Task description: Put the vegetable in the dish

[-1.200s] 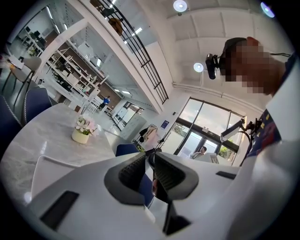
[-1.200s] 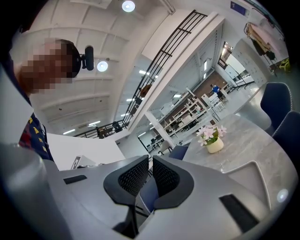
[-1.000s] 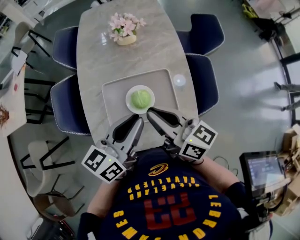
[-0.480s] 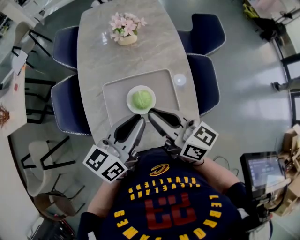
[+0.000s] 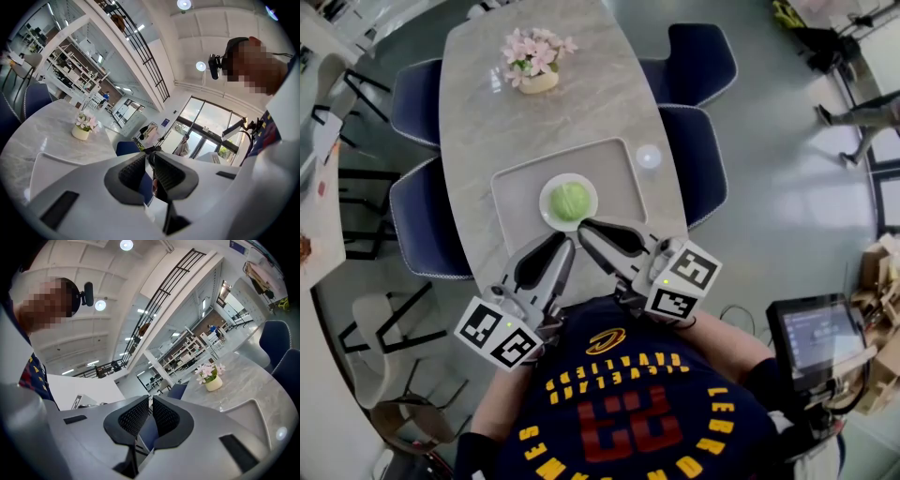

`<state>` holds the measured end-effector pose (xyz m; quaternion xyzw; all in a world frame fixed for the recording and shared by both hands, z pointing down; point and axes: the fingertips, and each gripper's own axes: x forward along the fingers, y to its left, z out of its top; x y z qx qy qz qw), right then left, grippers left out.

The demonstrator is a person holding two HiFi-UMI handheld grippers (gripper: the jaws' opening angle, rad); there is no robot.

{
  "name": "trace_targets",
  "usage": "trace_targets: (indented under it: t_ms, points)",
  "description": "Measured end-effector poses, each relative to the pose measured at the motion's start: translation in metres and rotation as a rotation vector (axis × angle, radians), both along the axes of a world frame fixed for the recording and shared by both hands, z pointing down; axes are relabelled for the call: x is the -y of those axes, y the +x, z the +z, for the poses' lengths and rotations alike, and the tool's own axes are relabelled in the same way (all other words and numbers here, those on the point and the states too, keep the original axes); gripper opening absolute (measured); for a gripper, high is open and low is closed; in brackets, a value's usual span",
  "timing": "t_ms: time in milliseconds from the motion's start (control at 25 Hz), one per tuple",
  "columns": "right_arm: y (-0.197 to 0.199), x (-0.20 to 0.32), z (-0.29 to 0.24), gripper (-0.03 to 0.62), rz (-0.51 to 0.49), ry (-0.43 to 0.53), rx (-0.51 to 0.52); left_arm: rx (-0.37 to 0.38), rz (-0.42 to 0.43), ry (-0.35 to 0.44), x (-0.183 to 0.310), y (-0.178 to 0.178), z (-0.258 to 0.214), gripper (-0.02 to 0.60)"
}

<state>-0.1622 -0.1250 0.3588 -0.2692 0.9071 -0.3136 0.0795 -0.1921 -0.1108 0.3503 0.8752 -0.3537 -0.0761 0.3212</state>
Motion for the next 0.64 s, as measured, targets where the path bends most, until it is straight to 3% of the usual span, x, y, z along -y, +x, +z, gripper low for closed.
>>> trace_targets:
  t_ms: [640]
  points:
    - [0.0, -0.001, 0.002, 0.034, -0.003, 0.006, 0.002, 0.009, 0.016, -0.012, 0.0, 0.004, 0.007, 0.063]
